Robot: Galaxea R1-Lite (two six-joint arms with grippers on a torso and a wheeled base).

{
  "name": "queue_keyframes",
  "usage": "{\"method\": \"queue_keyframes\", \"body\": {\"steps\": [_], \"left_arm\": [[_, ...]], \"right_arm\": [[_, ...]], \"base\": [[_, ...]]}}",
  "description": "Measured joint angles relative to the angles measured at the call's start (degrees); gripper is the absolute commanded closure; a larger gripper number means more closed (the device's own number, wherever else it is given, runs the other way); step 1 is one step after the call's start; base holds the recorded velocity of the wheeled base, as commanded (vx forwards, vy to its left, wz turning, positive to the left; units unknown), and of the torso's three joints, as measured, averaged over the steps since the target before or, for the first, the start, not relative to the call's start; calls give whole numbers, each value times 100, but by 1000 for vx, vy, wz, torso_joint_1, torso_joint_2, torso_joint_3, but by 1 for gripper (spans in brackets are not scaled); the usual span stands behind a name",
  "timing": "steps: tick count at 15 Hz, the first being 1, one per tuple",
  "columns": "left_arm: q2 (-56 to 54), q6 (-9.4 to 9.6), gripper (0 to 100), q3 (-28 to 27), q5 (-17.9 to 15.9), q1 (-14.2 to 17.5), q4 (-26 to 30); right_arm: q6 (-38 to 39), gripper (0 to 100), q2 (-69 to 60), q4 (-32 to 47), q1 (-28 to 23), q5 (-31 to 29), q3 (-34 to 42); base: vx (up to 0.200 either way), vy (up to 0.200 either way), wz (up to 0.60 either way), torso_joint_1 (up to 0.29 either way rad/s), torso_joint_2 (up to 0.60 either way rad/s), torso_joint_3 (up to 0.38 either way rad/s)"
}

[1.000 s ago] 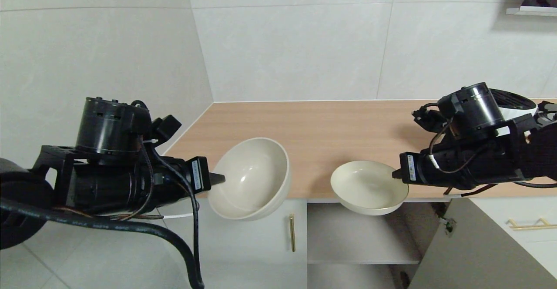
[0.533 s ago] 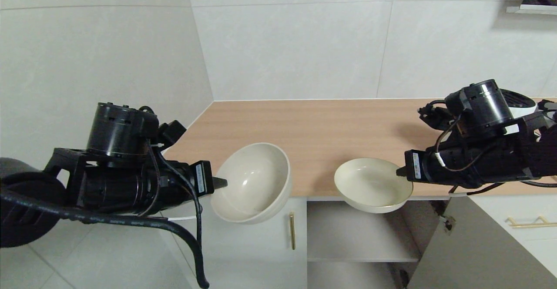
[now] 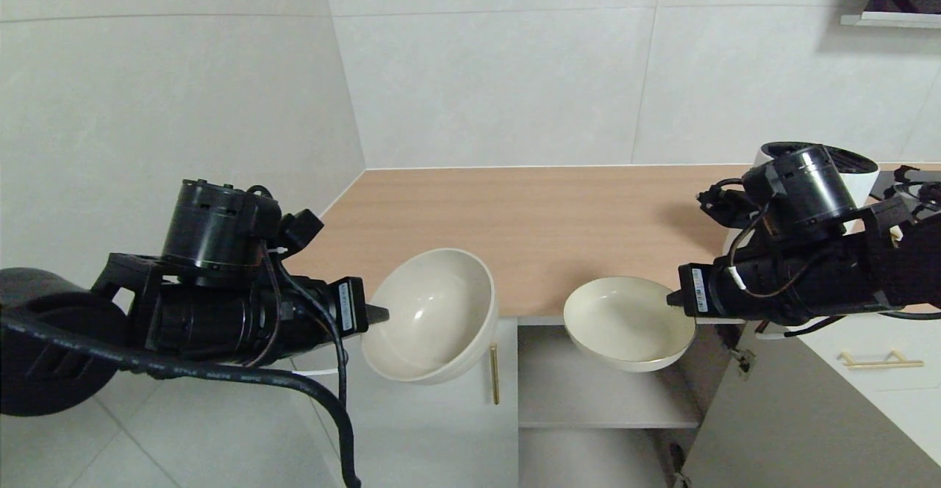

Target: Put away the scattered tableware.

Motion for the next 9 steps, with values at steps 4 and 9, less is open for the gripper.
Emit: {"method": "queue_keyframes", "body": {"steps": [4, 9], "left_arm": [[83, 0, 100, 0, 24, -85, -6], [182, 0, 100, 2, 38, -118, 0]], "right_arm": [[-6, 100, 83, -1, 0, 1, 11], [-89, 100, 135, 2, 5, 1, 37]], "base": [[0, 0, 0, -48, 109, 60], [0, 0, 0, -191, 456, 250]]}}
